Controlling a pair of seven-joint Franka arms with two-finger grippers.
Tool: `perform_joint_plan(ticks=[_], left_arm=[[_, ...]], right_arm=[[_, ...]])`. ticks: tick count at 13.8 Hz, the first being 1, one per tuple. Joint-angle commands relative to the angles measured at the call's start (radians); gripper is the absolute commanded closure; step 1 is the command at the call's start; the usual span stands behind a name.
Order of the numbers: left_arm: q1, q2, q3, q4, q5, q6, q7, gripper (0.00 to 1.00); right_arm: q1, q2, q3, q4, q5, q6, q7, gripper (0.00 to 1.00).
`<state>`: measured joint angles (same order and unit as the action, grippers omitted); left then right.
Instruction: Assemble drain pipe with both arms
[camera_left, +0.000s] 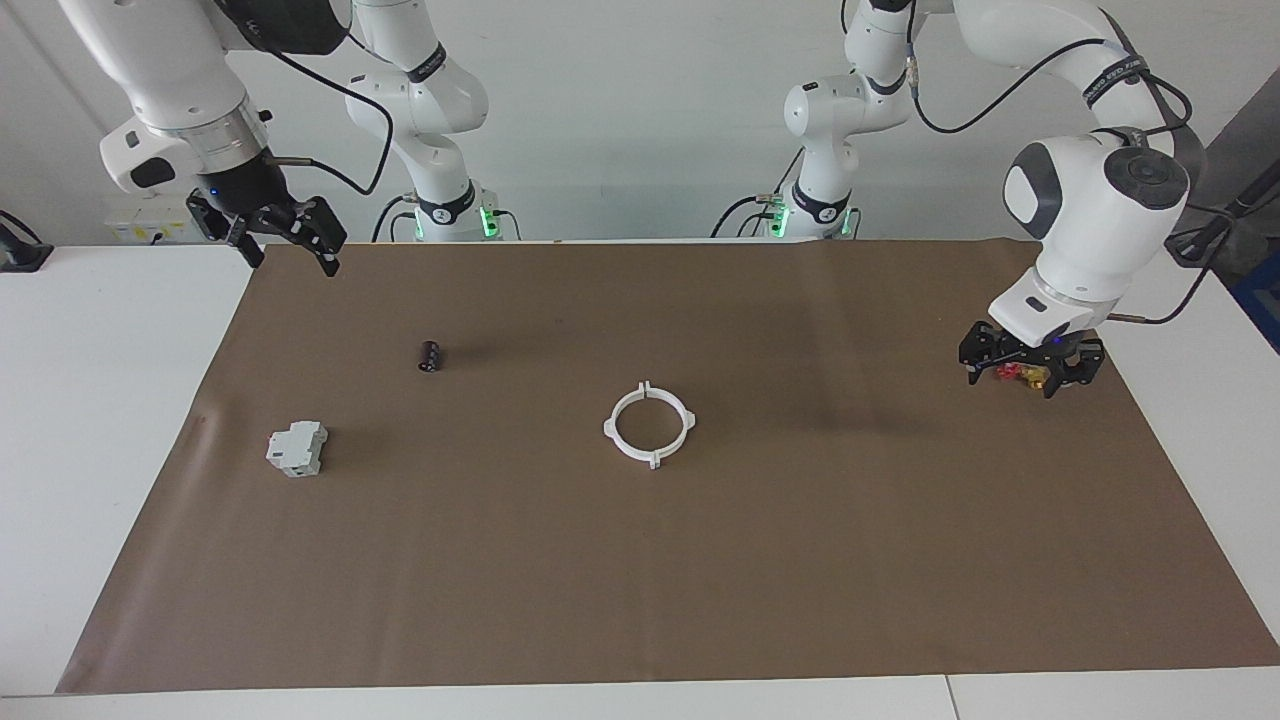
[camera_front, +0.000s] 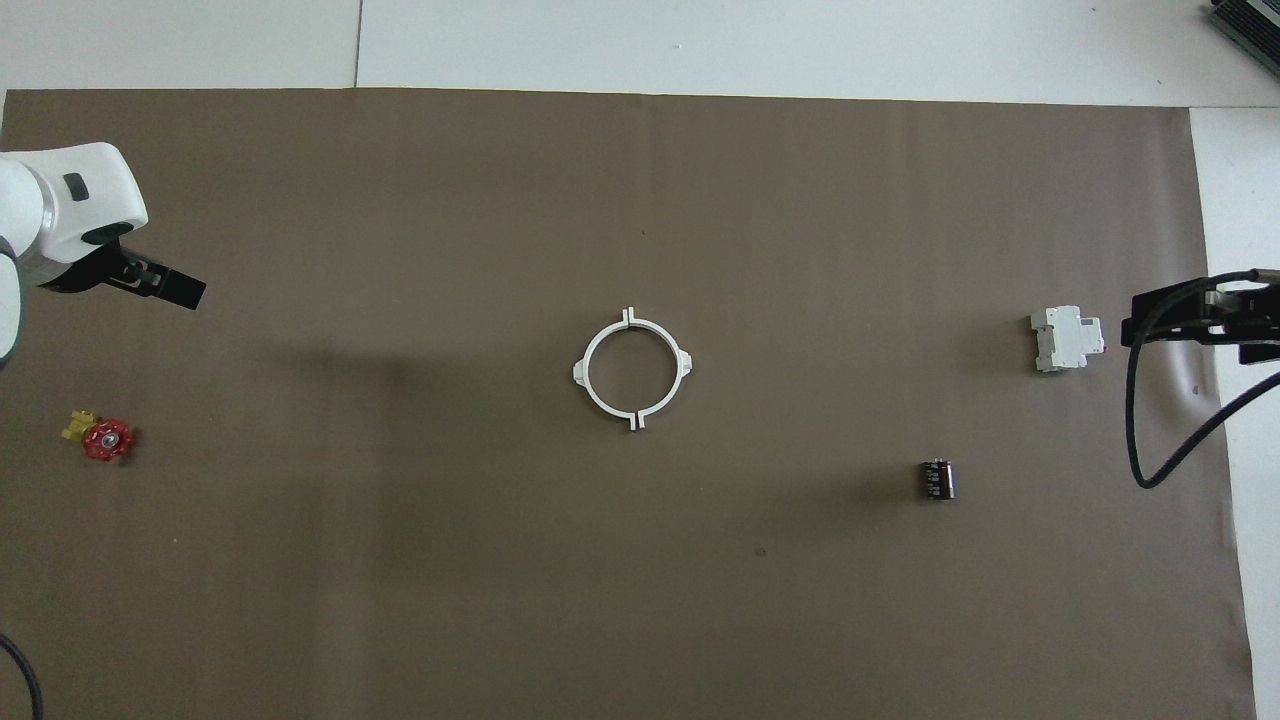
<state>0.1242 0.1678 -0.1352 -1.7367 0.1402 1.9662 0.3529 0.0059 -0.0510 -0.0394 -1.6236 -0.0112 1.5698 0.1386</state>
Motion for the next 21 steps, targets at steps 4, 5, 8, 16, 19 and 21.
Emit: perform_joint_plan(ticks=[4,5,8,16,19,21], left_arm=[[0.006,0.007,-0.011,0.006,-0.013,0.014,0.012,0.0],[0.003,0.007,-0.011,0.006,-0.013,0.014,0.012,0.0],[0.003,0.007,-0.011,0.006,-0.013,0.014,0.012,0.0],[0.009,-0.001,-0.011,0.005,-0.014,0.0,0.004,0.0],[0.046,-0.06,-0.001,0.022,-0.014,-0.035,0.008,0.0],[0.052,-0.065,0.002,0.061,-0.016,-0.082,-0.023,0.0]], right_arm=[[-0.006,-0.004,0.003,-0.004,0.017,-0.005,-0.017,0.0],[-0.006,-0.004,0.003,-0.004,0.017,-0.005,-0.017,0.0],[-0.006,-0.004,0.003,-0.005,0.017,-0.005,-0.017,0.0],[-0.006,-0.004,0.003,-0.004,0.017,-0.005,-0.017,0.0],[-0.006,-0.004,0.003,-0.004,0.017,-0.005,-0.017,0.0],[-0.006,-0.004,0.003,-0.004,0.017,-0.005,-0.017,0.0]])
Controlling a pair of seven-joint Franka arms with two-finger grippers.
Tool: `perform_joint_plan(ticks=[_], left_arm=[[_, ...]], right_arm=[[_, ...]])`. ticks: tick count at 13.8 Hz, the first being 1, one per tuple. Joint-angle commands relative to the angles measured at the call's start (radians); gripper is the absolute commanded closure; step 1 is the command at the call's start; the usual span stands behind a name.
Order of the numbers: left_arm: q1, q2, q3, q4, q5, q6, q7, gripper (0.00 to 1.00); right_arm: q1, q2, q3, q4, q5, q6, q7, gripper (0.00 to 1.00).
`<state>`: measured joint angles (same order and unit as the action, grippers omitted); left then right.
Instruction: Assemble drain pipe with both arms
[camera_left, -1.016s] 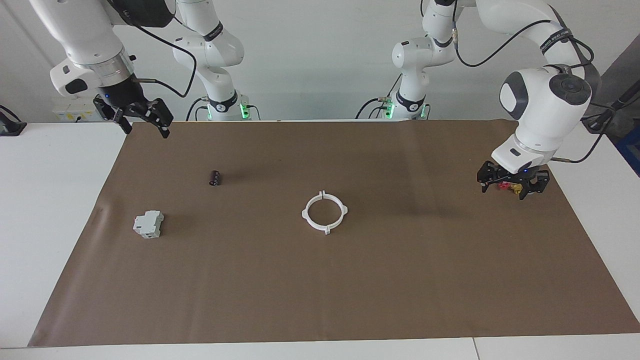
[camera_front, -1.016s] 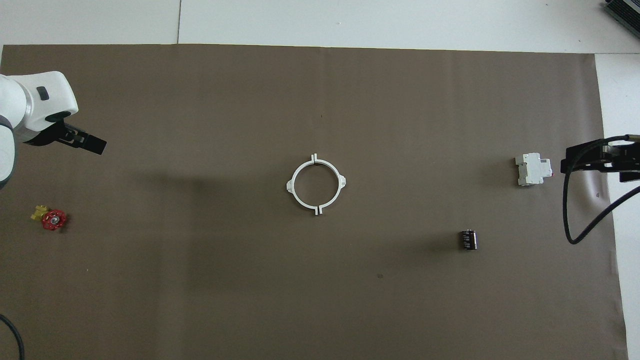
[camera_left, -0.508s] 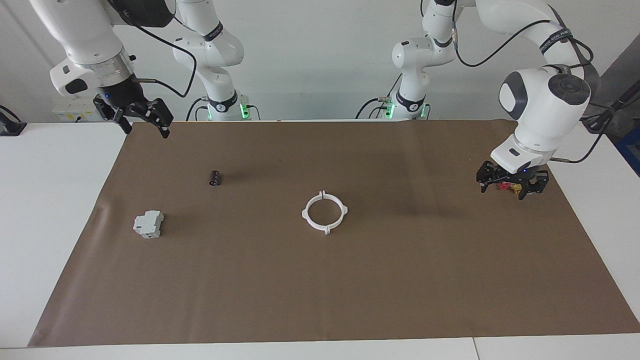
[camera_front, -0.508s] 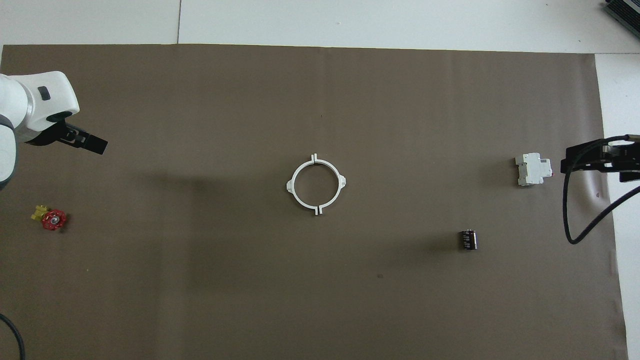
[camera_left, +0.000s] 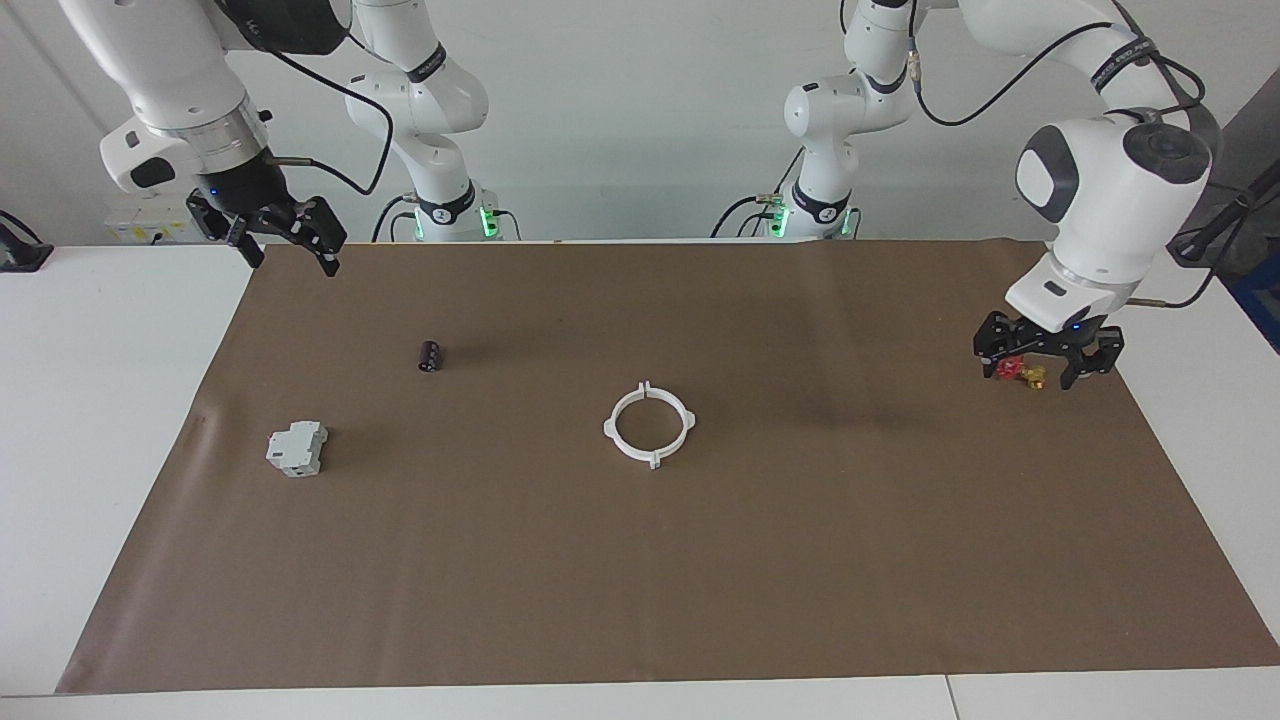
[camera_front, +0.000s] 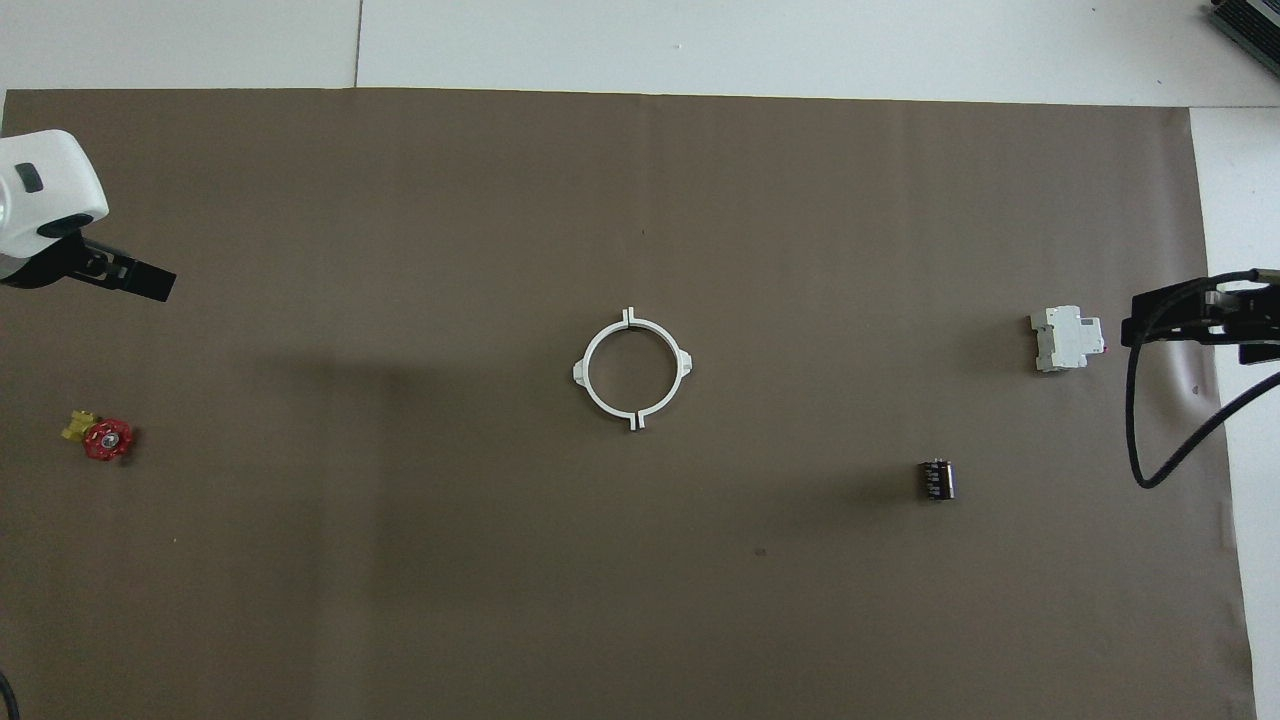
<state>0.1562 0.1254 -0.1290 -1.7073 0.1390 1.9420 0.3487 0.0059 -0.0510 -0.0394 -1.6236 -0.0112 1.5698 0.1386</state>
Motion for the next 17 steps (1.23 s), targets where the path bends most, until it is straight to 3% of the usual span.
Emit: perform_joint_plan(ticks=[1,5,12,14,17], left_arm=[[0.02,-0.026,-0.001,0.063,-0.018,-0.093,-0.06,0.0],[0.028,-0.038,0.0,0.205,-0.105,-0.27,-0.176,0.0],[-0.019,-0.078,-0.001,0.202,-0.102,-0.291,-0.336,0.0],[-0.137,-0.079,0.111,0.202,-0.102,-0.291,-0.359,0.0],[-0.161,-0.081,0.127,0.202,-0.104,-0.304,-0.358,0.0]], right_arm=[[-0.006,-0.004,0.003,-0.004,0.017,-0.005,-0.017,0.0],[-0.006,-0.004,0.003,-0.004,0.017,-0.005,-0.017,0.0],[-0.006,-0.004,0.003,-0.004,0.017,-0.005,-0.017,0.0],[-0.006,-0.004,0.003,-0.004,0.017,-0.005,-0.017,0.0],[-0.006,-0.004,0.003,-0.004,0.017,-0.005,-0.017,0.0]])
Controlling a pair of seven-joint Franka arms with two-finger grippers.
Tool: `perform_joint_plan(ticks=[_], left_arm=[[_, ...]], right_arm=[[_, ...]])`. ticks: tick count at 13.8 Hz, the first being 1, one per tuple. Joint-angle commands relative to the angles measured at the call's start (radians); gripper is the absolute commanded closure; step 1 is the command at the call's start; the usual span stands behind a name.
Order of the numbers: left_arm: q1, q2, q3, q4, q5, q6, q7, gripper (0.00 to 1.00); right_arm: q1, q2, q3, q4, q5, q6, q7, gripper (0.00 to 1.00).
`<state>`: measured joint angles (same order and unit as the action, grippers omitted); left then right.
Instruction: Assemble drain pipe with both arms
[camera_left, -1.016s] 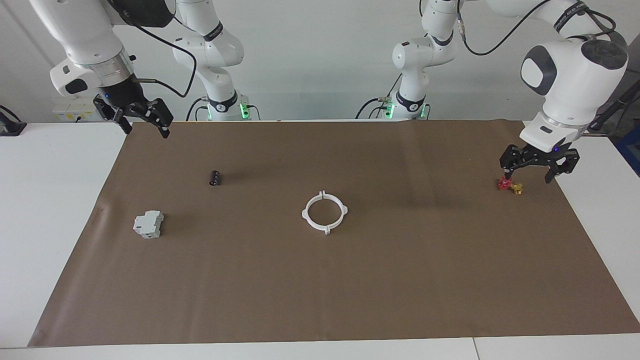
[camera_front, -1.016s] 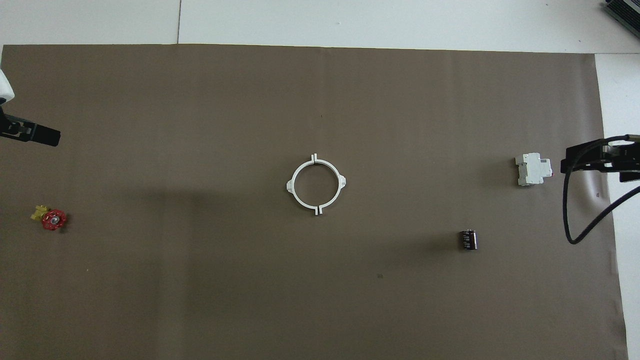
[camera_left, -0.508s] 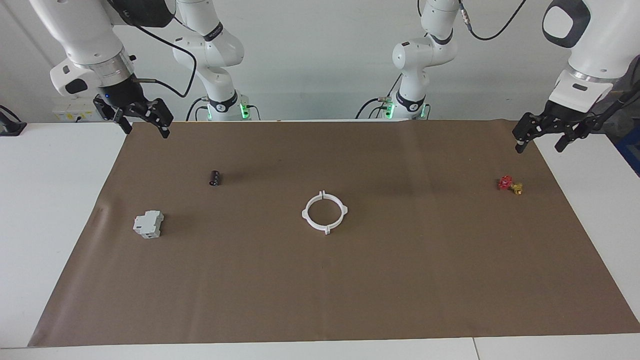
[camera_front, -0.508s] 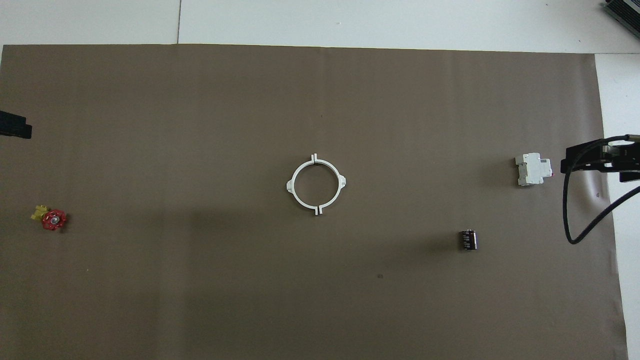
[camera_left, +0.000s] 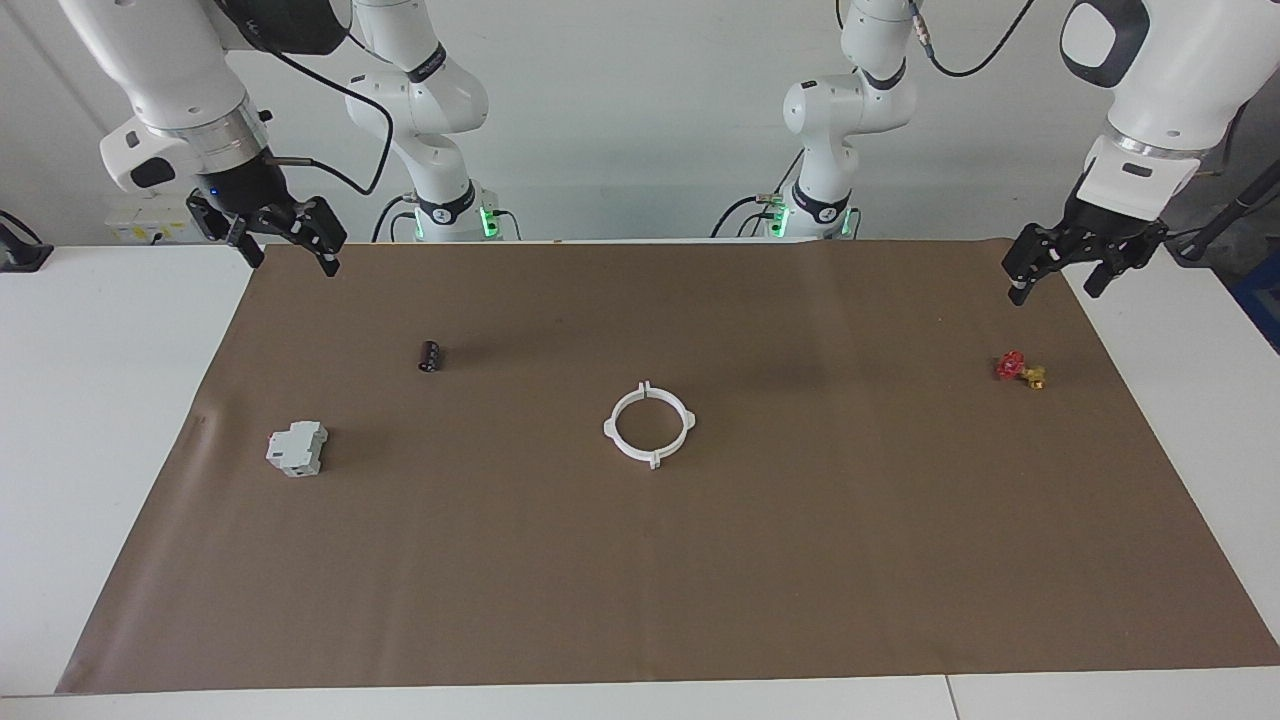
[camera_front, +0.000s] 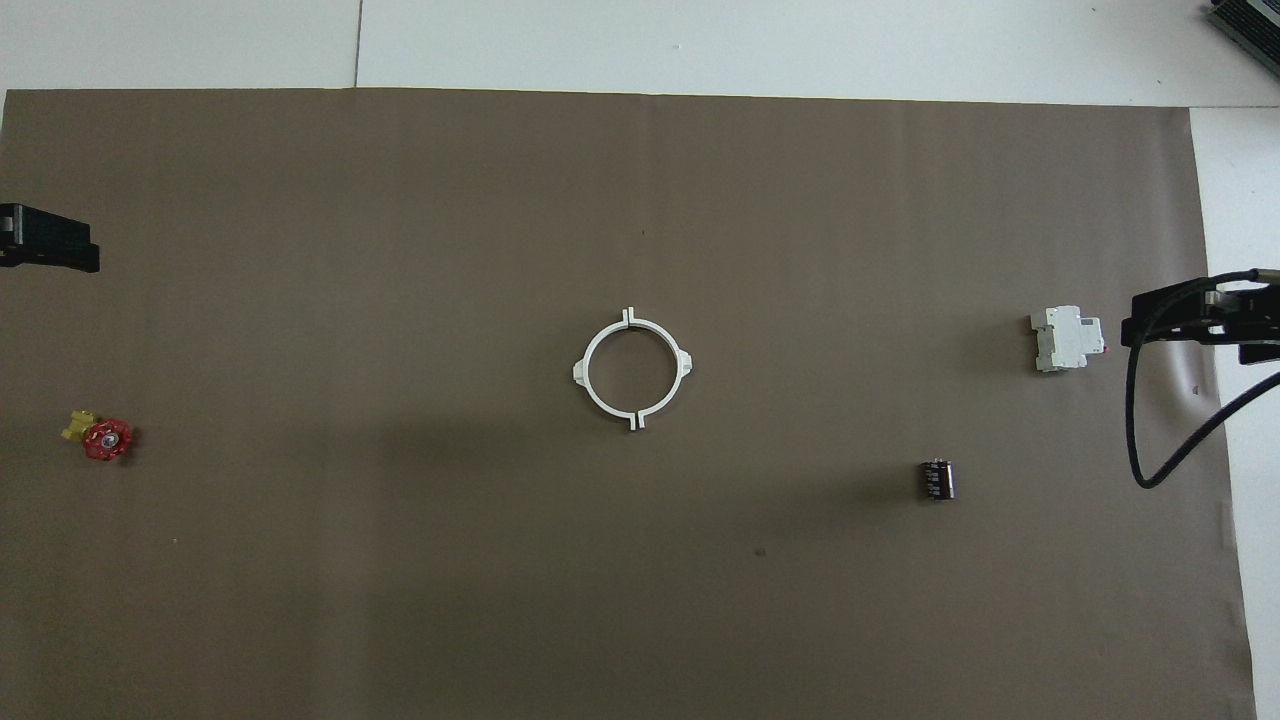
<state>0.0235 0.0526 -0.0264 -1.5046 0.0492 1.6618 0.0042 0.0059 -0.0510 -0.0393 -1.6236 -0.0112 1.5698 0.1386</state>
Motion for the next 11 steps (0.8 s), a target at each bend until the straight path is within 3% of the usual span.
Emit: perform_joint_plan(ticks=[1,11], left_arm=[[-0.031,-0.008,0.025,0.0,-0.014,-0.025,-0.015,0.0],[-0.036,-0.007,0.025,-0.006,-0.042,-0.036,-0.013,0.0]], right_arm=[[-0.006,-0.004,0.003,-0.005,0.017,-0.005,-0.017,0.0],[-0.006,-0.004,0.003,-0.004,0.017,-0.005,-0.017,0.0]])
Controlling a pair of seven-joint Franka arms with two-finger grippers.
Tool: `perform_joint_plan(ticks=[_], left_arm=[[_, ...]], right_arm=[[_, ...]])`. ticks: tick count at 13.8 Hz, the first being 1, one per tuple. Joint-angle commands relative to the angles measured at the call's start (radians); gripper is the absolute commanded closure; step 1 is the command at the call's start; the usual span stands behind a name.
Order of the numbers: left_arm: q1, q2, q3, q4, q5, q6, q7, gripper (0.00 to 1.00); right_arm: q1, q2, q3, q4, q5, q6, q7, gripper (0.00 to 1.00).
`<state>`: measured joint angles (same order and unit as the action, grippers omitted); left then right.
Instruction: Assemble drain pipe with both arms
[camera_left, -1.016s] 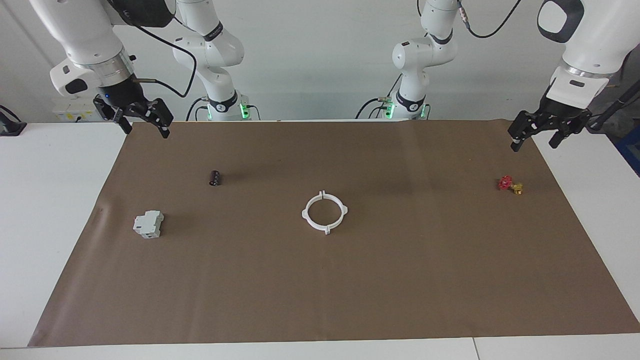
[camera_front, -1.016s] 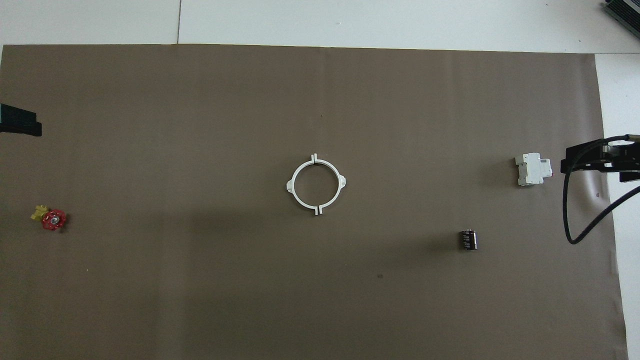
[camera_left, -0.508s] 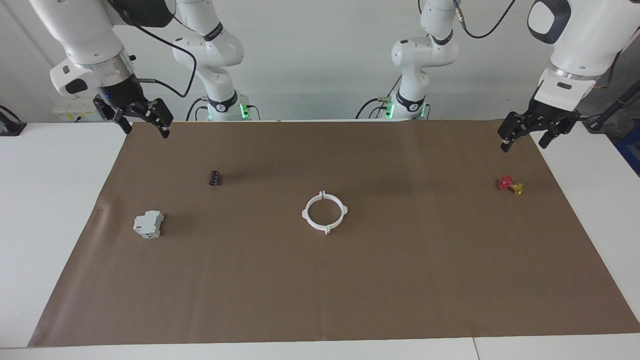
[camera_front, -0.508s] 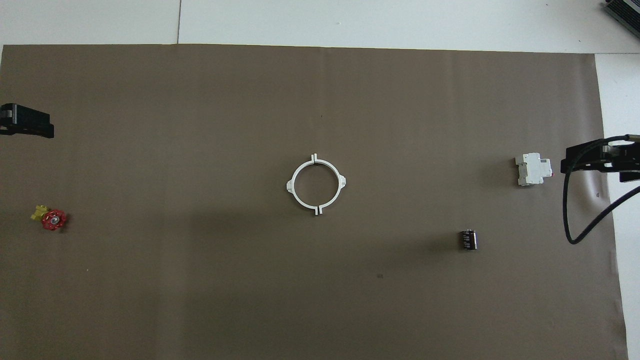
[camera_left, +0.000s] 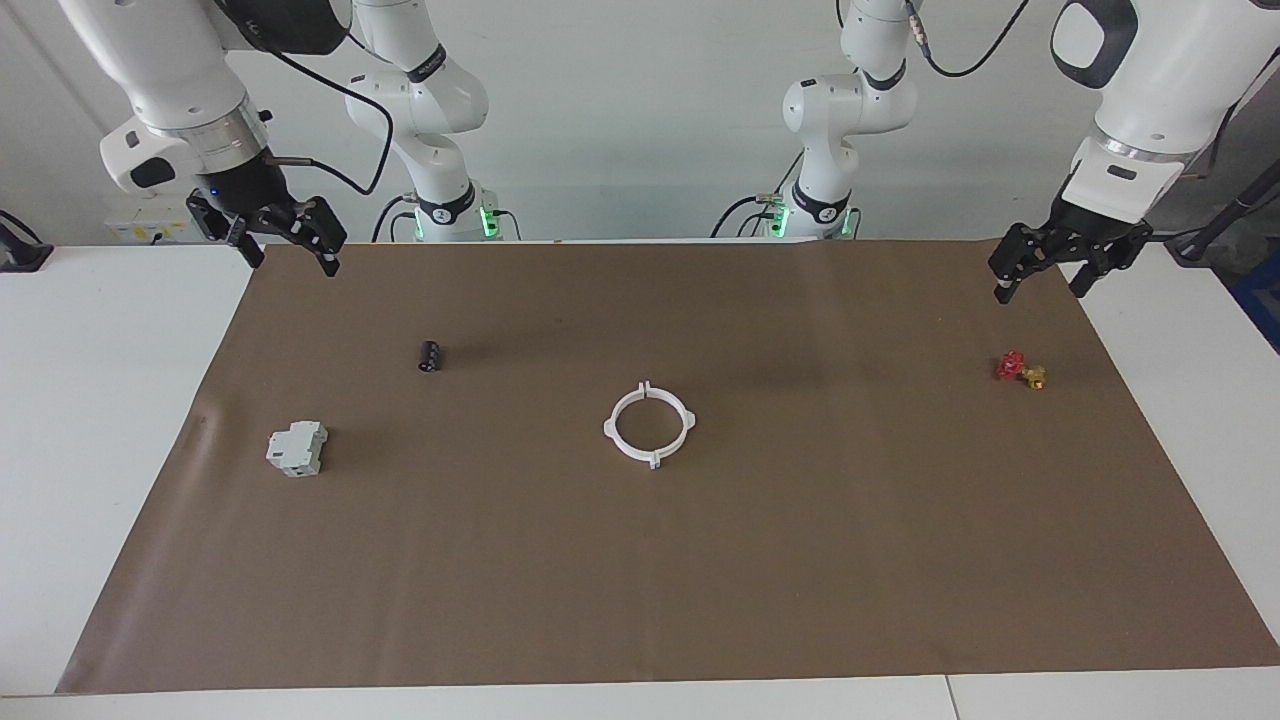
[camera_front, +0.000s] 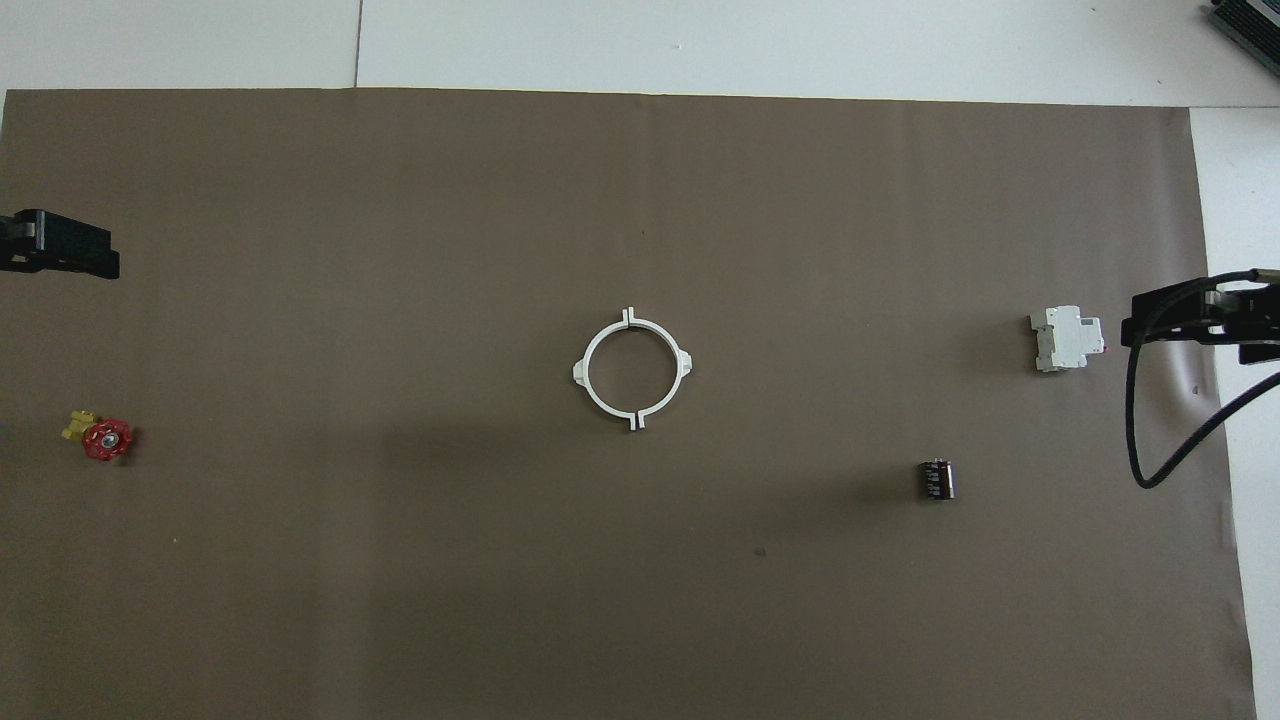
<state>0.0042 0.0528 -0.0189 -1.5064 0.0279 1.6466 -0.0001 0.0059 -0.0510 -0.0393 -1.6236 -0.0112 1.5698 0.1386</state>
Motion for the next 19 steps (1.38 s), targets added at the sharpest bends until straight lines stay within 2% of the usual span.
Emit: perform_joint_plan(ticks=[1,19], left_arm=[[-0.018,-0.007,0.017,-0.005,-0.02,-0.021,-0.009,0.0],[-0.018,0.004,0.017,0.002,-0.046,-0.016,0.003,0.0]], right_arm=[[-0.006,-0.004,0.003,-0.004,0.017,-0.005,-0.017,0.0],[-0.006,-0.004,0.003,-0.004,0.017,-0.005,-0.017,0.0]])
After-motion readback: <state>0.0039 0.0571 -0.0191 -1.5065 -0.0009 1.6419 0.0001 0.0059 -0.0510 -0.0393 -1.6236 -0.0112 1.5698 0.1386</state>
